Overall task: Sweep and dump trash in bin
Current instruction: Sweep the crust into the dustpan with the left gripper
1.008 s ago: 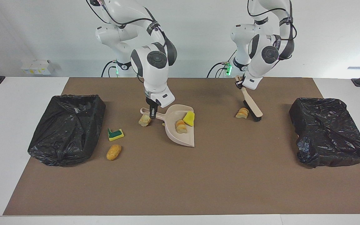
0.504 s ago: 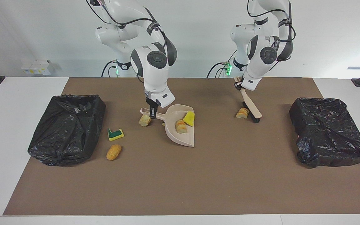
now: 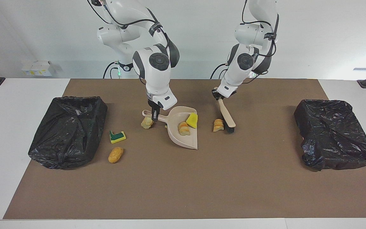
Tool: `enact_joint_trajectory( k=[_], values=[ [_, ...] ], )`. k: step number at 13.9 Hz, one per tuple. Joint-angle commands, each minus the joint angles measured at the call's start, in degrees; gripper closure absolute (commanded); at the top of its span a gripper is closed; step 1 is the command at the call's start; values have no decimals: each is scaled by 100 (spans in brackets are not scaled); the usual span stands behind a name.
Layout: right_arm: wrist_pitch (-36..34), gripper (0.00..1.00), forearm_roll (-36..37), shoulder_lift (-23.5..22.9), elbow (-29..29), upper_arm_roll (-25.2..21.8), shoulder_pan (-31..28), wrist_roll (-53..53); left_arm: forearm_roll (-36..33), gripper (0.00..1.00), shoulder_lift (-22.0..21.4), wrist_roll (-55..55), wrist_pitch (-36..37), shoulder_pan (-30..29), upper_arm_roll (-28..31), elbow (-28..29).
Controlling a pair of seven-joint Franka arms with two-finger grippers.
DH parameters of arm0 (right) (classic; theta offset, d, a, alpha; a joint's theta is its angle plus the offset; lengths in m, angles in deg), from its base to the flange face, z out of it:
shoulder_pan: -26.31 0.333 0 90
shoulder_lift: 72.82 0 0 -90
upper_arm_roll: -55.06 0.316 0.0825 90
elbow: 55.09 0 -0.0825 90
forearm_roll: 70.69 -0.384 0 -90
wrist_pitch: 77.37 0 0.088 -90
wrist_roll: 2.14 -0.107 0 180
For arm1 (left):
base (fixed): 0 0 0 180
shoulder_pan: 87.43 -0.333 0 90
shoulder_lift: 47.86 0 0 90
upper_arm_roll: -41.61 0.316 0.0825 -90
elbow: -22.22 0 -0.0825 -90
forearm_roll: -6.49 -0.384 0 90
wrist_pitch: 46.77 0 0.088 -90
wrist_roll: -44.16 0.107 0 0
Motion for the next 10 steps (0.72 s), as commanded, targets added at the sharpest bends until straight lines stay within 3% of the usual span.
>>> enact_joint_trajectory(
  k=[1,10],
  values=[
    [233,100,17,96,-216,42,-43,-93,284,100,199,-13,-35,271,71,-293],
    [-4,100,8,105,-216,42,-235,3,1215,100,709,14,-641,1037,71,-927]
  ],
)
